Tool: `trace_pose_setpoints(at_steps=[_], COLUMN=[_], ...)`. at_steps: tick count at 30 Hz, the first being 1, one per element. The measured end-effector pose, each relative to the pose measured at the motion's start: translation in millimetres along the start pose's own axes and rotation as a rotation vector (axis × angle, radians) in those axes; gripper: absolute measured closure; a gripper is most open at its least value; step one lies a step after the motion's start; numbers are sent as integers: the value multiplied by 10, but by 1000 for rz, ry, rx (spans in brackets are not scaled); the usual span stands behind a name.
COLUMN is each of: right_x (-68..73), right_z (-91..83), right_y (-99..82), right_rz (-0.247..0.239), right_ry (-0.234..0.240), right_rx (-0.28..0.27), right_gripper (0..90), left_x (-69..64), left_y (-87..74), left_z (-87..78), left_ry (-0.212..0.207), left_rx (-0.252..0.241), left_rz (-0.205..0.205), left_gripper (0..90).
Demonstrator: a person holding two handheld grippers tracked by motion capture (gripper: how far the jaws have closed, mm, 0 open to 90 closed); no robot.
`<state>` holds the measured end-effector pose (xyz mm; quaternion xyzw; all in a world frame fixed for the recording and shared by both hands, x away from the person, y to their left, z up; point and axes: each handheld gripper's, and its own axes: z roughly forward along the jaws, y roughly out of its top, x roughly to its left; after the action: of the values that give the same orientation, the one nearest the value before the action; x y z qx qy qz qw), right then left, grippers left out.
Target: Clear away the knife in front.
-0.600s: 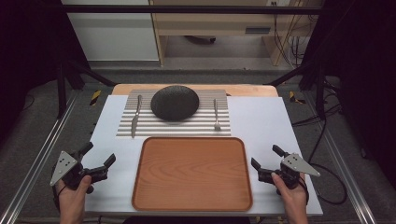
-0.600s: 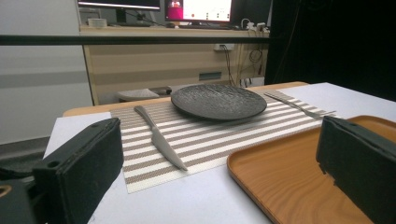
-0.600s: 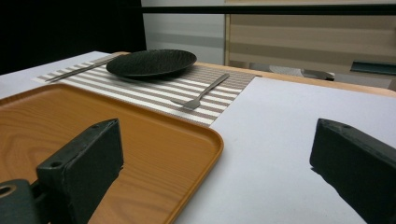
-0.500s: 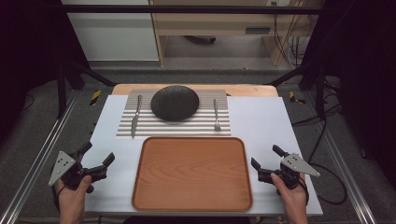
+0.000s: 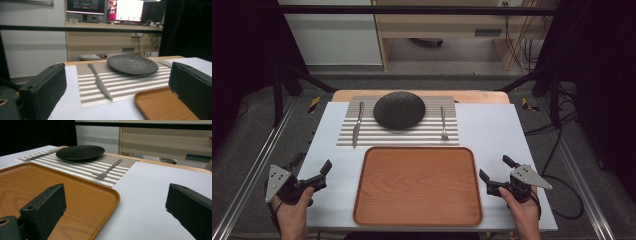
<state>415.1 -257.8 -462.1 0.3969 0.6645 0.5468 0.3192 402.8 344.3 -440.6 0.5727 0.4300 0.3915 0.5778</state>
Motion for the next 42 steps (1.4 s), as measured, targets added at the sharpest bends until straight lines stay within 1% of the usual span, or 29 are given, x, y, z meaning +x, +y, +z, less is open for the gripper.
trace_pose_setpoints(at_steps=[3,4,6,7,8,10,11,12,14,17,19,21,24,26,28,29,32,33,34,36,39,42], right_x=[-20,-24,-19,-13,-7,23,31,44,59,69,57,43,35,46,55,62,65,65,65,62,61,62], right_z=[-33,-38,-26,-9,4,37,45,53,62,67,63,58,54,56,61,65,70,70,69,67,66,71], right_y=[21,23,20,15,13,10,11,14,19,27,29,32,36,40,45,47,46,46,46,46,45,44], right_rz=[24,28,32,35,33,23,24,20,19,18,17,27,38,43,40,46,46,45,48,50,52,51], right_ry=[-6,-7,-8,-7,-6,-1,-1,-3,-2,-13,-18,-19,-24,-28,-34,-37,-39,-39,-39,-41,-39,-37], right_rx=[-25,-27,-22,-15,-8,5,8,12,14,19,19,12,11,11,11,12,19,19,19,20,23,26], right_gripper=[34,34,37,37,37,37,37,37,38,44,47,48,48,50,56,56,56,56,56,56,56,56], left_x=[5,5,10,10,4,-21,-21,-61,-110,-193,-245,-279,-336,-362,-374,-379,-376,-370,-365,-349,-317,-256], left_y=[2,-5,-31,-37,-35,-12,-12,11,18,9,1,0,28,64,98,120,169,189,201,213,226,243], left_z=[14,40,107,134,184,259,259,350,457,627,740,827,985,1075,1151,1204,1316,1361,1397,1470,1575,1666], left_ry=[22,22,44,45,36,37,37,26,8,-20,-43,-64,-84,-91,-97,-99,-100,-96,-98,-104,-94,-87], left_rx=[4,20,61,69,77,100,100,122,147,192,210,220,239,245,256,259,273,278,285,301,318,322], left_rz=[-7,-12,-31,-39,-46,-15,-15,11,24,67,76,80,105,116,119,122,135,145,146,126,134,82], left_gripper=[15,20,31,32,32,32,32,33,34,38,39,40,44,49,52,54,59,60,61,61,61,64])
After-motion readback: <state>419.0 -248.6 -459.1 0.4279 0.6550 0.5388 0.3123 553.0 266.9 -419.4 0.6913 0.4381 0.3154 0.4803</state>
